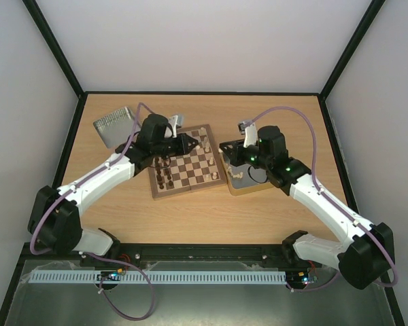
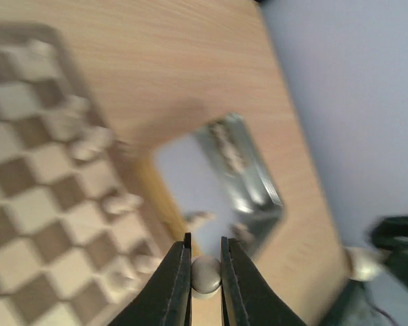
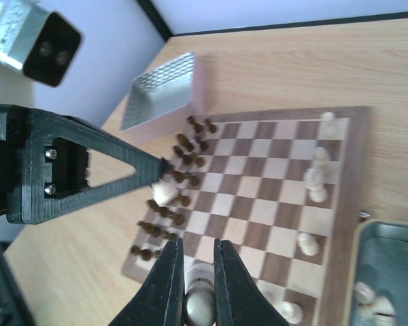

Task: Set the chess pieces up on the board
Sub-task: Place the chess piece on the chessboard.

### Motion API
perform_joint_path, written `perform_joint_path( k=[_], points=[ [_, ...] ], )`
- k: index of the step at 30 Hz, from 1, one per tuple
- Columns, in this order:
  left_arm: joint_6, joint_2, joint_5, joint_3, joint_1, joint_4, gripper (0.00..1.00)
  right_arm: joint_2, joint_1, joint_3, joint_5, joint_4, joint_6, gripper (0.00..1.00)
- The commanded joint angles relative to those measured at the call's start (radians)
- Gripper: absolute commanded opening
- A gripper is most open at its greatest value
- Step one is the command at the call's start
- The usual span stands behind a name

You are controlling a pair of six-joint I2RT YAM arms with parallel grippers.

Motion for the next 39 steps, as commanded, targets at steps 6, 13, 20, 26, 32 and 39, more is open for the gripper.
perform_joint_path(
  k=[6,13,20,26,32,39],
  points=[
    [0.191,0.158,-0.592,0.083,-0.015,-0.110,0.05,0.024,0.006,-0.023,0.186,-0.020,0.037,0.02],
    [0.321,0.425,-0.691,0.280,-0.013,-0.065,0.06,-0.009,0.007,-0.066,0.188,-0.005,0.083,0.02],
    [0.353,0.615,-0.649,0.420,0.015,-0.022,0.06,-0.045,0.006,-0.098,0.199,-0.005,0.098,0.02],
    [0.362,0.701,-0.633,0.460,0.017,-0.002,0.07,-0.047,0.006,-0.098,0.198,-0.009,0.104,0.02],
    [0.372,0.757,-0.660,0.480,0.016,0.019,0.07,-0.047,0.007,-0.098,0.195,-0.011,0.114,0.02],
    [0.362,0.789,-0.649,0.494,0.025,0.017,0.08,-0.050,0.006,-0.103,0.200,-0.013,0.123,0.02]
  ],
)
